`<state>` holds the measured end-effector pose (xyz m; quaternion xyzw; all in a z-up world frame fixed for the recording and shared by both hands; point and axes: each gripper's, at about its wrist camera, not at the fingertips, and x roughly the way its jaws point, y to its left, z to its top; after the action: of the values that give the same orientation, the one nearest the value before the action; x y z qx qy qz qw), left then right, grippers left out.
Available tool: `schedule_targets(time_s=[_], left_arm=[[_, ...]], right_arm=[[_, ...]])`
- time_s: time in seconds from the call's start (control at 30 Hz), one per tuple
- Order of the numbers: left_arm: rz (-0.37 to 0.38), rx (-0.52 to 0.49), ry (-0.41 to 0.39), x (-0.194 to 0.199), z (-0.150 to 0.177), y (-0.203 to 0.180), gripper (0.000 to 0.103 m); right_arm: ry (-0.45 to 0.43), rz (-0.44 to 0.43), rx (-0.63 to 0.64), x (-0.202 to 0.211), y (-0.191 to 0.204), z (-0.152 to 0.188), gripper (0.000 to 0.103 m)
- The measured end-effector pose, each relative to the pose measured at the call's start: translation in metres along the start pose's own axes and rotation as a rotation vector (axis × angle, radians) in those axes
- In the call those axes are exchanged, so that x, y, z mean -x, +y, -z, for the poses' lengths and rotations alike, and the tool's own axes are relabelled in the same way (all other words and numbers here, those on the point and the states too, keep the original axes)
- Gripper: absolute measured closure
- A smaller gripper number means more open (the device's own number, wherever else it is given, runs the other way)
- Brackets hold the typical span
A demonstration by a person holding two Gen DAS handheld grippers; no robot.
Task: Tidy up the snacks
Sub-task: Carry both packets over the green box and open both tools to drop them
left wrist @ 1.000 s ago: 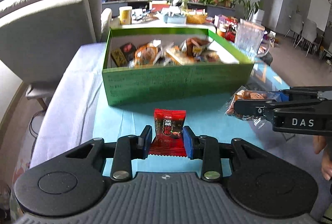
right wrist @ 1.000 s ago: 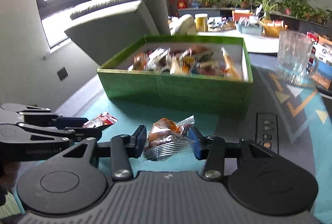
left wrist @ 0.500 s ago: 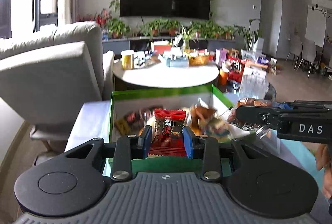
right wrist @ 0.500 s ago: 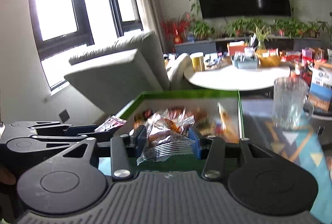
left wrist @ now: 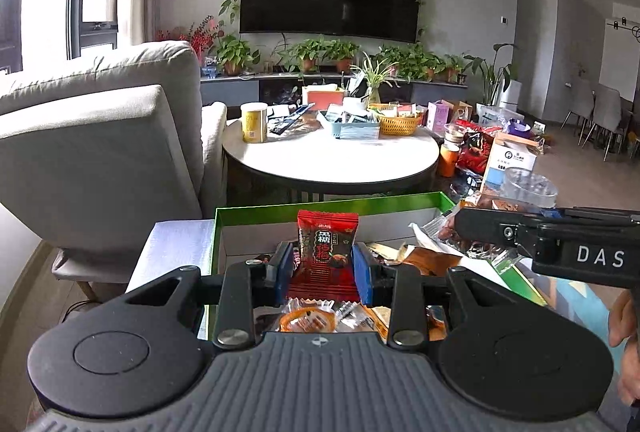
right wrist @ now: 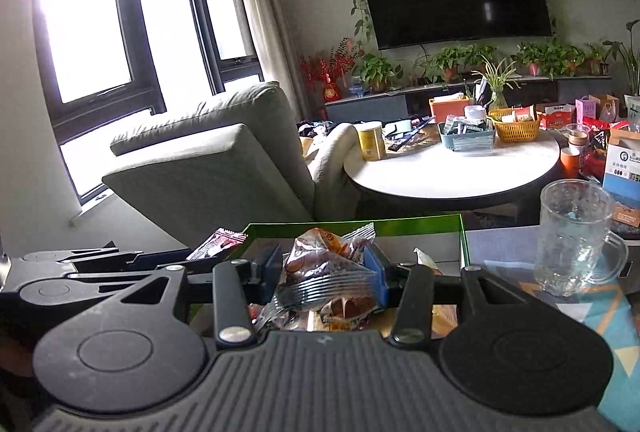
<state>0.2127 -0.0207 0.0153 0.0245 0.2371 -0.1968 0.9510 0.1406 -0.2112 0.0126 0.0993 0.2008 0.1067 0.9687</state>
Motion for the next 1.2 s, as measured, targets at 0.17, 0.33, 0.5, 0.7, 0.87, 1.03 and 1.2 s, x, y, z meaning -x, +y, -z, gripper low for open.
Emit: schedule_targets(time_s=[0.17, 0.33, 0.5, 0.7, 0.87, 1.03, 1.2], left_arm=[[-0.005, 0.008, 0.023, -0.016, 0.003, 0.003, 0.073], [-0.003, 0.01, 0.049, -0.027, 0.01, 0.003, 0.073], [-0.002, 0.023, 0.055, -0.034, 0.009, 0.006, 0.073], [0.001, 0.016, 0.054, -0.036, 0.009, 0.004, 0.072], [0.006, 0.012, 0.041, -0.032, 0.008, 0.002, 0.072], [-0.001, -0.005, 0.025, -0.027, 0.007, -0.003, 0.064], [-0.006, -0.004, 0.005, -0.018, 0.006, -0.004, 0.056]], right_arm=[[0.018, 0.006, -0.008, -0.015, -0.002, 0.0, 0.061], [0.036, 0.011, -0.024, -0.025, -0.007, 0.002, 0.061], [0.049, 0.012, -0.024, -0.031, -0.007, 0.003, 0.061], [0.051, 0.025, -0.021, -0.033, -0.008, 0.001, 0.061], [0.05, 0.043, -0.036, -0.031, -0.01, 0.002, 0.06], [0.05, 0.033, -0.021, -0.026, -0.004, 0.001, 0.06], [0.06, 0.023, -0.026, -0.022, -0.002, 0.003, 0.06]])
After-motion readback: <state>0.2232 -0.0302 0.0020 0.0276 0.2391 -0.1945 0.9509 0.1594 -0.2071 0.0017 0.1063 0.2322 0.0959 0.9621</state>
